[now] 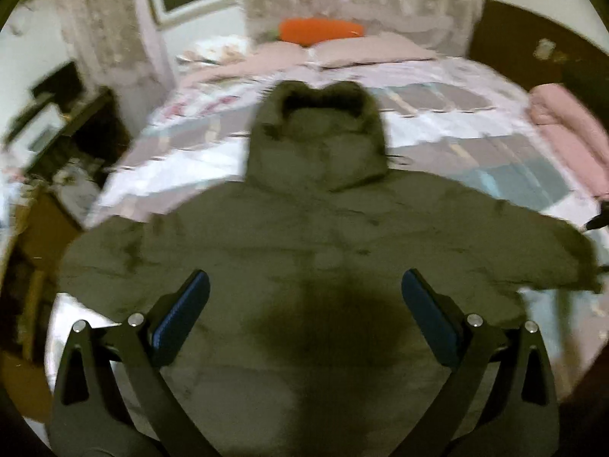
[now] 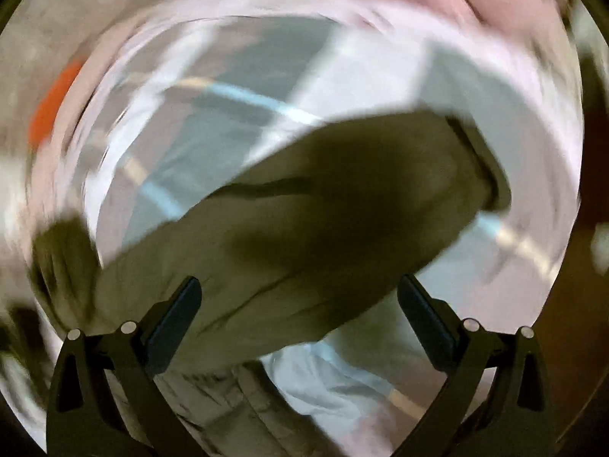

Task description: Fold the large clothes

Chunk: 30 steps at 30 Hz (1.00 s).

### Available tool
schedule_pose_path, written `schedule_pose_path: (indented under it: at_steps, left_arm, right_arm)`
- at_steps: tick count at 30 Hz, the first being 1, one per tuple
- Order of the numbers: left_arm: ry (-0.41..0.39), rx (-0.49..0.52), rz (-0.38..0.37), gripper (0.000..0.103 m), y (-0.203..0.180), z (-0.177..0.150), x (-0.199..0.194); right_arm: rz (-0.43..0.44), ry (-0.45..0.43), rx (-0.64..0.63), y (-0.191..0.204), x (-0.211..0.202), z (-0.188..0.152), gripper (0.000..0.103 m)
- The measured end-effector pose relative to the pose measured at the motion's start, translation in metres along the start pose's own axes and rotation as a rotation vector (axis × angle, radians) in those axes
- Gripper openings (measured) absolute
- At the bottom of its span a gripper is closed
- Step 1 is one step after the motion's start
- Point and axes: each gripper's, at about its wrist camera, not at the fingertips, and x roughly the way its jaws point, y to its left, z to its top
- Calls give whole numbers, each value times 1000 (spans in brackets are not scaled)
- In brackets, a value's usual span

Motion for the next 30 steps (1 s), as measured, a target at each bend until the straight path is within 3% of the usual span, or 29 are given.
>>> schedule_pose_path:
  at_steps: [4, 7, 9, 11, 13, 17, 20, 22, 25, 27, 30]
  left_arm:
    - [-15, 63, -52, 101, -19, 2, 2]
    - [-7, 92, -48, 101, -26, 0, 8]
    - [25, 86, -67, 101, -26, -2, 9]
    - [50, 72, -78, 101, -19, 1, 15]
    - [77, 49, -75, 101, -12, 1, 17]
    - [165, -52, -94, 101, 12, 7, 31]
    - [191, -121, -78, 101, 29, 7, 37]
    - [186, -137, -53, 101, 36, 8, 36]
    - [169, -153, 2, 101, 49, 12, 32]
    - [158, -192, 25, 101, 64, 14, 31]
    - [169, -259, 46, 101, 88, 16, 35]
  right_arm:
    - [47, 101, 122, -29, 29, 6, 101]
    - [80, 109, 151, -41, 39, 12, 90]
    - [96, 88, 166, -46, 40, 20, 70]
    - [138, 17, 201, -52, 32, 25, 17]
    - [193, -96, 187, -44, 14, 31, 7]
    - [315, -309, -8, 10, -41, 16, 4]
    - [538, -325, -218, 69, -73, -19, 4]
    - [666, -283, -378, 105, -89, -53, 4]
    - [810, -119, -703, 169, -98, -139, 4]
    - [816, 29, -879, 200, -87, -195, 6]
    - [685, 165, -1050, 226, -63, -256, 30]
